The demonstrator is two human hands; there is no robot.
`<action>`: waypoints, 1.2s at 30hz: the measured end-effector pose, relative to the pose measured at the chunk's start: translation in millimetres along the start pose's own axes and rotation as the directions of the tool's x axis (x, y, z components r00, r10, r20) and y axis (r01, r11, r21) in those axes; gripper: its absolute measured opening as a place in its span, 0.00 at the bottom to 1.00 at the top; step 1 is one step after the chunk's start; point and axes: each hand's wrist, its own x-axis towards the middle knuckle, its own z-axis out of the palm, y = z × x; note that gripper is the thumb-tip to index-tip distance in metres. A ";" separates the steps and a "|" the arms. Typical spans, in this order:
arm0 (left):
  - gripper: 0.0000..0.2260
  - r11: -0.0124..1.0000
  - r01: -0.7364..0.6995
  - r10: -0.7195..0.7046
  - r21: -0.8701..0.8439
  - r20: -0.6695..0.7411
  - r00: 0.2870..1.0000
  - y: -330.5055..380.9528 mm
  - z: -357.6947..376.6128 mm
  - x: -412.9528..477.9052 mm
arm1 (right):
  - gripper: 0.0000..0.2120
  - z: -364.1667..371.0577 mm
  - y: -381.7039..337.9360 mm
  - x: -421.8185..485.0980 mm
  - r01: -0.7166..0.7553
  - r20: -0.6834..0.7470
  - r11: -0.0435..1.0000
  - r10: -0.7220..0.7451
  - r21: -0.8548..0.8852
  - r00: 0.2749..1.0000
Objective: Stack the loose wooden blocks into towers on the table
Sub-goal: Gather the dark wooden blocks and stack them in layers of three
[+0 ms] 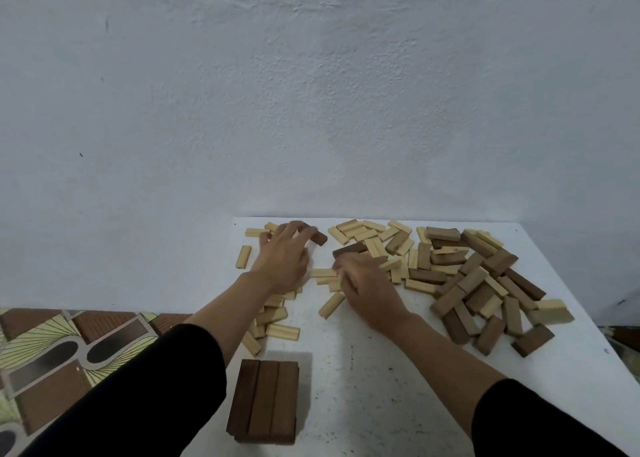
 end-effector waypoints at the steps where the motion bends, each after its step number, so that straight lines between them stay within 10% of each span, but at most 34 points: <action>1: 0.25 1.000 -0.015 0.016 -0.001 0.077 0.997 1.0 0.7 4.3 | 0.13 -5.1 1.9 5.9 -0.020 -0.019 1.000 0.020 -0.021 1.000; 5: 0.27 0.996 -0.020 -0.006 0.086 0.288 0.958 5.0 6.3 16.4 | 0.19 -19.5 7.5 22.5 -0.025 0.138 0.971 0.059 -0.239 0.989; 13: 0.11 0.989 0.036 -0.049 0.144 0.084 0.995 9.9 2.2 12.8 | 0.14 -7.6 18.9 23.8 0.012 0.140 0.887 0.059 -0.462 0.988; 19: 0.08 0.994 0.096 -0.099 0.050 0.063 0.993 14.6 -4.7 8.2 | 0.12 -14.8 9.6 25.4 0.015 0.006 0.926 -0.014 -0.377 1.000; 26: 0.13 0.851 0.209 -0.174 -0.482 0.117 0.978 37.1 -34.8 -18.1 | 0.15 -18.3 17.5 11.1 0.065 0.020 0.918 -0.062 -0.391 0.998; 36: 0.07 0.898 0.125 0.065 -0.423 0.408 0.911 66.6 -48.4 -47.1 | 0.08 -24.3 9.9 1.3 -0.006 -0.149 0.957 -0.039 -0.289 0.988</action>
